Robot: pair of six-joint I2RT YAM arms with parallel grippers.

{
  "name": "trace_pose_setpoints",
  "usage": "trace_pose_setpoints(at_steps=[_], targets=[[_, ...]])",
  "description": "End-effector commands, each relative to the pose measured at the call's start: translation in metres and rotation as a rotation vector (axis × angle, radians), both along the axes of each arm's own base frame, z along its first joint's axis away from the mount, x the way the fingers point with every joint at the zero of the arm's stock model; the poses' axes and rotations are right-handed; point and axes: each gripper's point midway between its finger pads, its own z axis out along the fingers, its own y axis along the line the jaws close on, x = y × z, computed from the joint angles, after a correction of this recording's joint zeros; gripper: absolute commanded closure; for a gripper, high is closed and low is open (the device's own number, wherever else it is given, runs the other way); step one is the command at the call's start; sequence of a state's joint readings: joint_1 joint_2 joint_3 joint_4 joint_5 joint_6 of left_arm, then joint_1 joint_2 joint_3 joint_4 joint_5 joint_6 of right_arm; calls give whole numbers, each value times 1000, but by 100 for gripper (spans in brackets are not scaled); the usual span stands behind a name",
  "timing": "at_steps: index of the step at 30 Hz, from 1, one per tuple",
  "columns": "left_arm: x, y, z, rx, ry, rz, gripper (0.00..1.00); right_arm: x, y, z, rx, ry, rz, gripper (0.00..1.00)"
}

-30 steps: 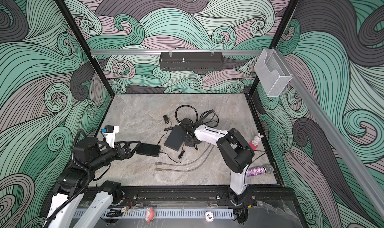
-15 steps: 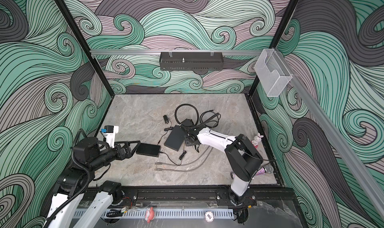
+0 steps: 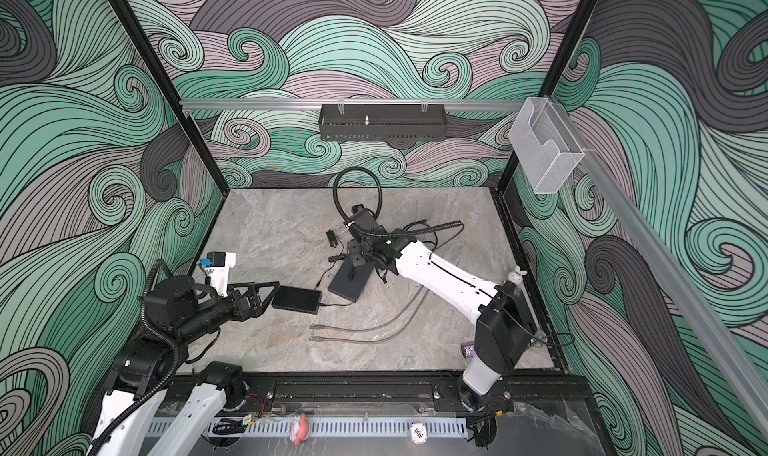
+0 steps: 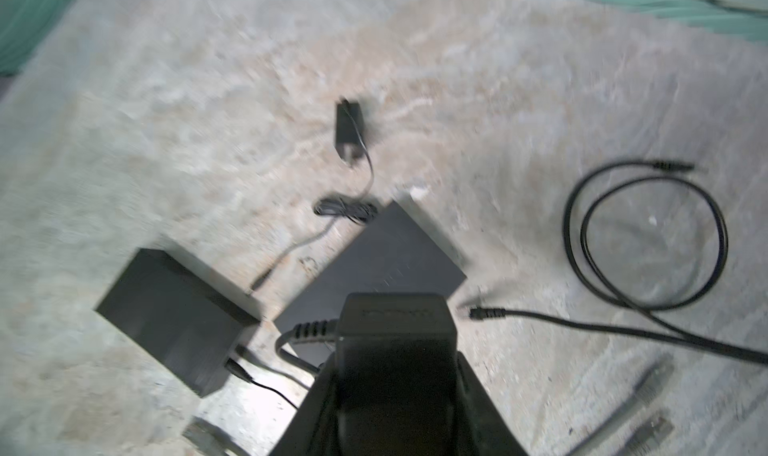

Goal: Insert the plug into the switch port

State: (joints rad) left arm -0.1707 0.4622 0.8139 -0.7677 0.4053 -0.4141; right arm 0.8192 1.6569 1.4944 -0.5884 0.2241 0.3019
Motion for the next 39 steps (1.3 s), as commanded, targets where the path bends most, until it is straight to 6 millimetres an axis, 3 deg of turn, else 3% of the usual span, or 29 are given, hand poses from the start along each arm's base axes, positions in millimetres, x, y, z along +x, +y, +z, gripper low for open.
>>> trace_pose_setpoints(at_steps=[1,5,11,18,25,31,39], targets=[[-4,3,2,9,-13,11,1,8,34,10,10,-20,107,66],[-5,6,4,13,-23,24,1,21,86,1,39,8,234,66],[-7,6,8,9,-45,26,1,43,143,-44,8,51,312,67],[-11,7,11,7,-61,28,1,49,192,-88,7,64,401,67],[-13,7,14,2,-81,24,1,50,234,-122,111,129,421,66],[-14,7,15,-1,-90,22,1,51,256,-139,185,145,409,64],[-14,7,16,1,-94,25,1,53,258,-143,160,104,417,55]])
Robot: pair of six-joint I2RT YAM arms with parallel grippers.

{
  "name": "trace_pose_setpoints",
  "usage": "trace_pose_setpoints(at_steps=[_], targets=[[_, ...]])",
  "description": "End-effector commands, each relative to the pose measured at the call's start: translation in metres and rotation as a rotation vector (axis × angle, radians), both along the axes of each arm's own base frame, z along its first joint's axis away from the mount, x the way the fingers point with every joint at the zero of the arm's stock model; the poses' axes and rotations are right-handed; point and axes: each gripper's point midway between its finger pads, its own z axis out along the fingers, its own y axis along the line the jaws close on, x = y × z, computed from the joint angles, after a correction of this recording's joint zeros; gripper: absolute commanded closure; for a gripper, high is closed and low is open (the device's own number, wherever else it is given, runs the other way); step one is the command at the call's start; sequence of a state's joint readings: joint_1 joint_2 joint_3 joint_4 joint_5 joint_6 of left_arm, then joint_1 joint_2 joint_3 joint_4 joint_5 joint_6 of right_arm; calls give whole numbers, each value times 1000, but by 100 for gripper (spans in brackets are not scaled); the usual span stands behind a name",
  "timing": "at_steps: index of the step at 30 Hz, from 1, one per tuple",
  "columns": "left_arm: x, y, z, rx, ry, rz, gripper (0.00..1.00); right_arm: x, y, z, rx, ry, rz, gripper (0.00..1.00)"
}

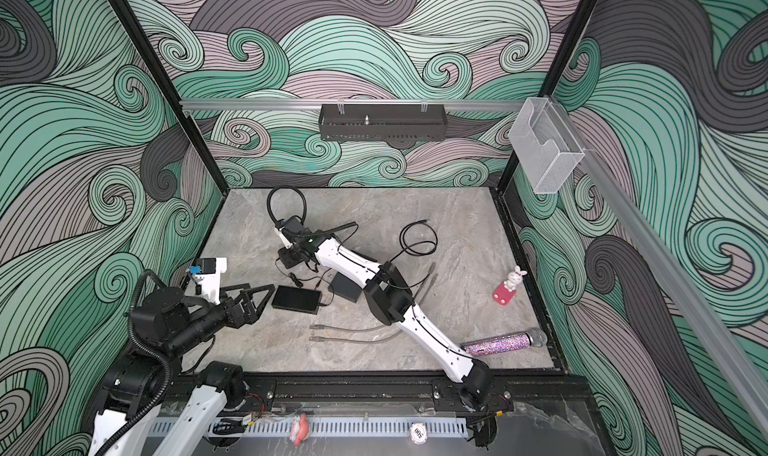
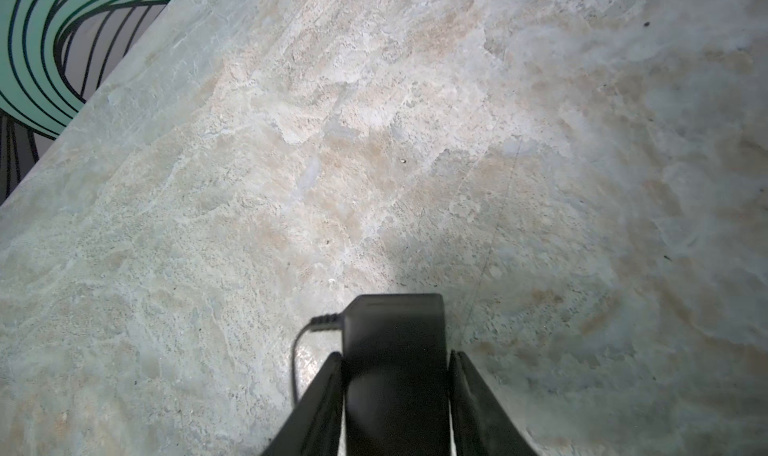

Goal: Insert the plug into the switch port

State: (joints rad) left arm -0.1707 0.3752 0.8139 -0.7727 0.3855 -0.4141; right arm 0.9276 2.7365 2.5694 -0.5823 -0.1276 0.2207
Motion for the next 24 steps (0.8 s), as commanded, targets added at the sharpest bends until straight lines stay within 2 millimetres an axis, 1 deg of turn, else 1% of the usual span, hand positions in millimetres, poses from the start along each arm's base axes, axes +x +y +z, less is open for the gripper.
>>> trace_pose_setpoints(at_steps=[1,3,6,9,10,13,14,16,17,19,21,22,24], targets=[[-2,2,2,7,-8,7,1,4,9,22,40,-56,8,54],[0,2,1,9,-2,8,2,5,7,29,38,-74,7,51],[3,3,-3,13,20,16,1,6,3,46,31,-111,13,51],[9,5,-8,21,46,34,2,-2,-10,61,2,-113,22,51],[11,6,-10,21,55,42,1,-7,-19,65,-19,-108,22,51],[21,7,-16,33,70,51,1,-26,-55,75,-78,-100,3,53],[27,5,-19,37,81,37,1,-34,-70,87,-80,-110,-9,53],[37,0,-32,53,148,9,2,-52,-103,88,-98,-95,-39,53],[42,-1,-41,61,211,4,4,-61,-117,91,-92,-81,-59,53],[50,-3,-64,55,387,17,14,-82,-151,83,-91,-13,-111,53],[58,-13,-84,7,524,-6,19,-100,-175,75,-85,57,-138,53],[61,-17,-94,-18,589,-2,21,-108,-183,70,-79,99,-140,54],[71,-15,-115,-47,680,57,22,-124,-189,62,-61,173,-118,55]])
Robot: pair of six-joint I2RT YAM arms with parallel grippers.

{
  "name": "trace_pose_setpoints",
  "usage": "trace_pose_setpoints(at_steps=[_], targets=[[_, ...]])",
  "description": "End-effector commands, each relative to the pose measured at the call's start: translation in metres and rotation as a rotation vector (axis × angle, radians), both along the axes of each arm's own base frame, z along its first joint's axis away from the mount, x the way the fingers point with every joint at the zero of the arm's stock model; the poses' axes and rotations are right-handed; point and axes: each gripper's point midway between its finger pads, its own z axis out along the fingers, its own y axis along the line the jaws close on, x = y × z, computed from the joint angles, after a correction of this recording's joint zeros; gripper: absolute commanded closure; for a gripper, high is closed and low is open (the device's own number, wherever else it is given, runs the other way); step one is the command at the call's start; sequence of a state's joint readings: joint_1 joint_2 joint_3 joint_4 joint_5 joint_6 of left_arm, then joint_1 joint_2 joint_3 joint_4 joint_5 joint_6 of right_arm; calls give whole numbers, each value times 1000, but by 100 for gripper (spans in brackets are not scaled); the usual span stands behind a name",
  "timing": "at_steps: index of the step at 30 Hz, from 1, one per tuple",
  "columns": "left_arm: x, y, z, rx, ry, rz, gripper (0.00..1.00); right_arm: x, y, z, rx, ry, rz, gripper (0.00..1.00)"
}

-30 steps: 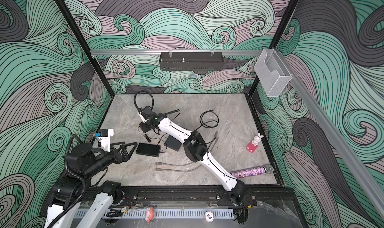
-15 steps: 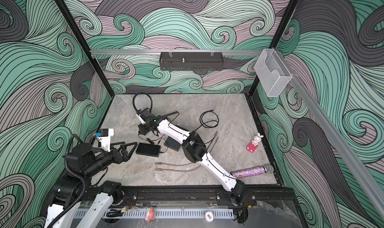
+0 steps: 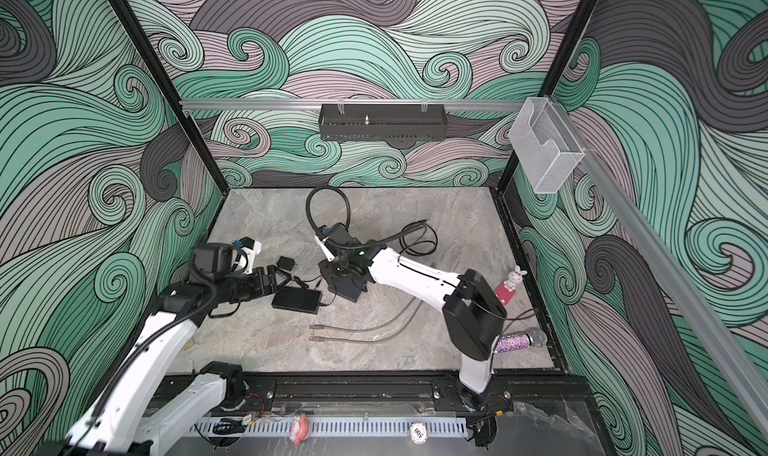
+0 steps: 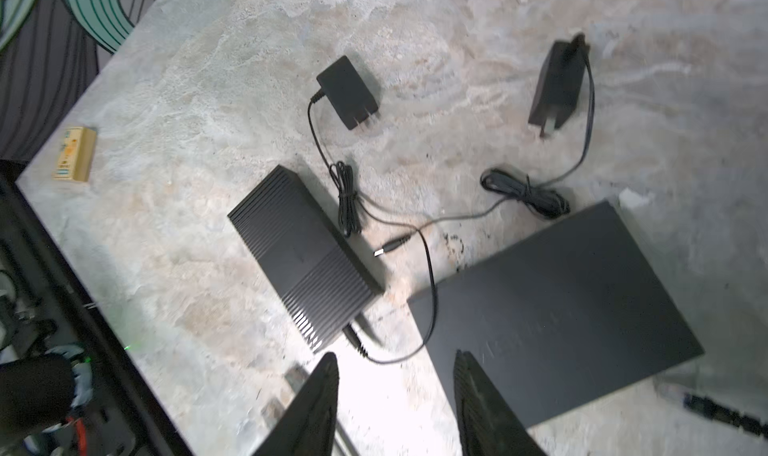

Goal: Insert the plug into the switch port

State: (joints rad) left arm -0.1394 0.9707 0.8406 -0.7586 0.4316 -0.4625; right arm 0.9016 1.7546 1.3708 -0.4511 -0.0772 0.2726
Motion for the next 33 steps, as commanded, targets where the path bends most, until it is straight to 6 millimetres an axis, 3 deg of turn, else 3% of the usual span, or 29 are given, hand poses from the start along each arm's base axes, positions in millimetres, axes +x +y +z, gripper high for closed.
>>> trace_pose_setpoints(at_steps=[1,5,9,16,21,25,30,33], targets=[[8,1,-24,-50,142,121,24,-22,-6,-27,34,151,-7,55],[18,35,-74,69,237,372,16,-40,5,-32,116,261,27,55],[24,47,-94,141,239,397,15,-39,14,-36,122,303,35,56],[33,50,-101,179,188,365,17,-34,34,-46,149,395,19,56],[35,52,-100,194,172,359,18,5,30,-56,165,399,-73,57],[33,48,-93,159,151,356,19,36,33,-65,196,455,-112,63],[27,46,-82,134,128,353,19,57,28,-82,208,494,-187,64],[23,48,-79,140,128,356,19,60,27,-95,214,553,-225,64]])
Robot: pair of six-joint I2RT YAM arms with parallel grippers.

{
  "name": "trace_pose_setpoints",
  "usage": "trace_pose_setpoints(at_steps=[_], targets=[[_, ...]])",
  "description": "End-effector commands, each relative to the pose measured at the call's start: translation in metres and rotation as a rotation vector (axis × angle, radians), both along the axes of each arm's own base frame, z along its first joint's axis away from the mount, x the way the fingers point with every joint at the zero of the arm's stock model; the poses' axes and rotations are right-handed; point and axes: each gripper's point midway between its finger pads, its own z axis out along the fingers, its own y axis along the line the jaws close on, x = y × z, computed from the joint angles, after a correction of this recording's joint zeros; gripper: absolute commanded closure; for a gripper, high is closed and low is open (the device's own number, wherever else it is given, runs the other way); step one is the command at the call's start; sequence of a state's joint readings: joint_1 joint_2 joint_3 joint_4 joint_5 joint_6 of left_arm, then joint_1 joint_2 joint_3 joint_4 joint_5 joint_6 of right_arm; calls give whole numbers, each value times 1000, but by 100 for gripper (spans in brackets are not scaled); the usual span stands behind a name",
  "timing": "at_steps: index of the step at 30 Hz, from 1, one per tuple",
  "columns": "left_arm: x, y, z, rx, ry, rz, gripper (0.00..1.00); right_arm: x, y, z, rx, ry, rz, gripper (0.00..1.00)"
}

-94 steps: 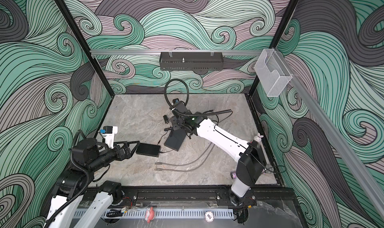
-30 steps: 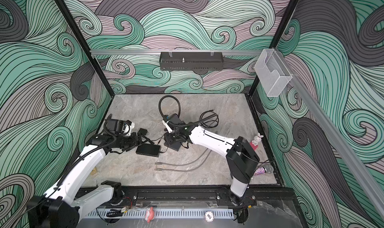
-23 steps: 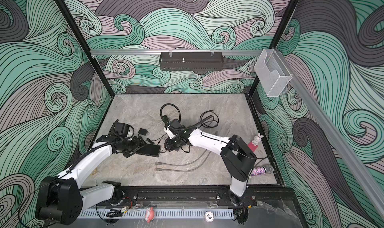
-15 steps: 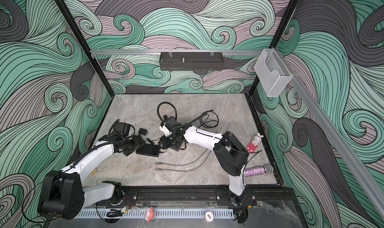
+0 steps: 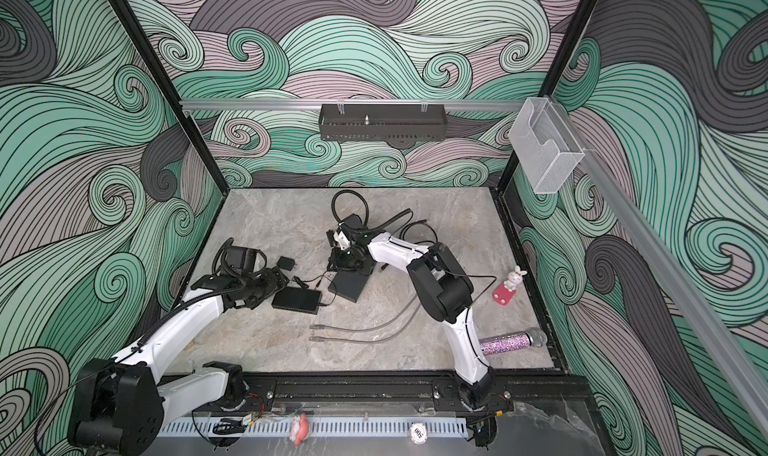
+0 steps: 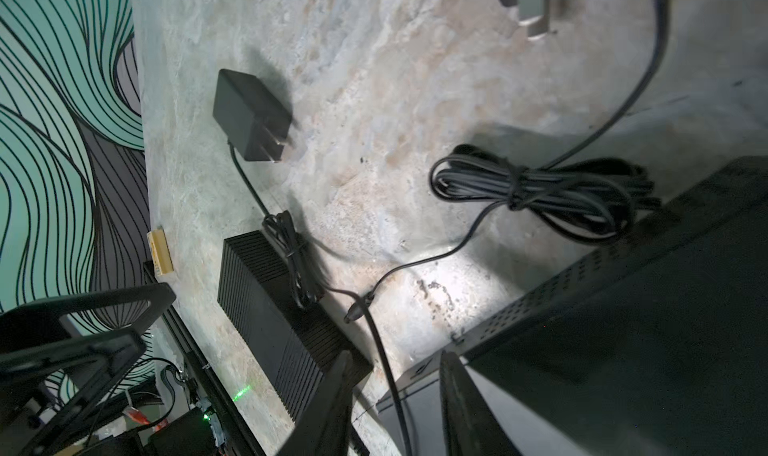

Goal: Insert the plug into the switch port

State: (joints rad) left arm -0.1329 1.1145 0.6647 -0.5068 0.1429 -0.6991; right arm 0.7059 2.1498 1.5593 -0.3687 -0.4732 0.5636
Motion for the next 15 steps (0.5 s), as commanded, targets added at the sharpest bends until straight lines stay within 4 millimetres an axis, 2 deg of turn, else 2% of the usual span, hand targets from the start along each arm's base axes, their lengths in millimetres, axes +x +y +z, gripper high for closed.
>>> trace_pose_setpoints(at_steps=[1,8,12,15], targets=[[-7,2,3,3,10,4,19,-3,7,-7,21,71,-23,64],[-12,4,3,3,6,9,19,-12,4,-19,13,155,-100,62],[-12,3,4,-1,4,5,18,-25,-17,-29,-71,193,-145,62],[-10,1,4,-9,-2,-4,18,-23,-37,-31,-115,159,-176,62]])
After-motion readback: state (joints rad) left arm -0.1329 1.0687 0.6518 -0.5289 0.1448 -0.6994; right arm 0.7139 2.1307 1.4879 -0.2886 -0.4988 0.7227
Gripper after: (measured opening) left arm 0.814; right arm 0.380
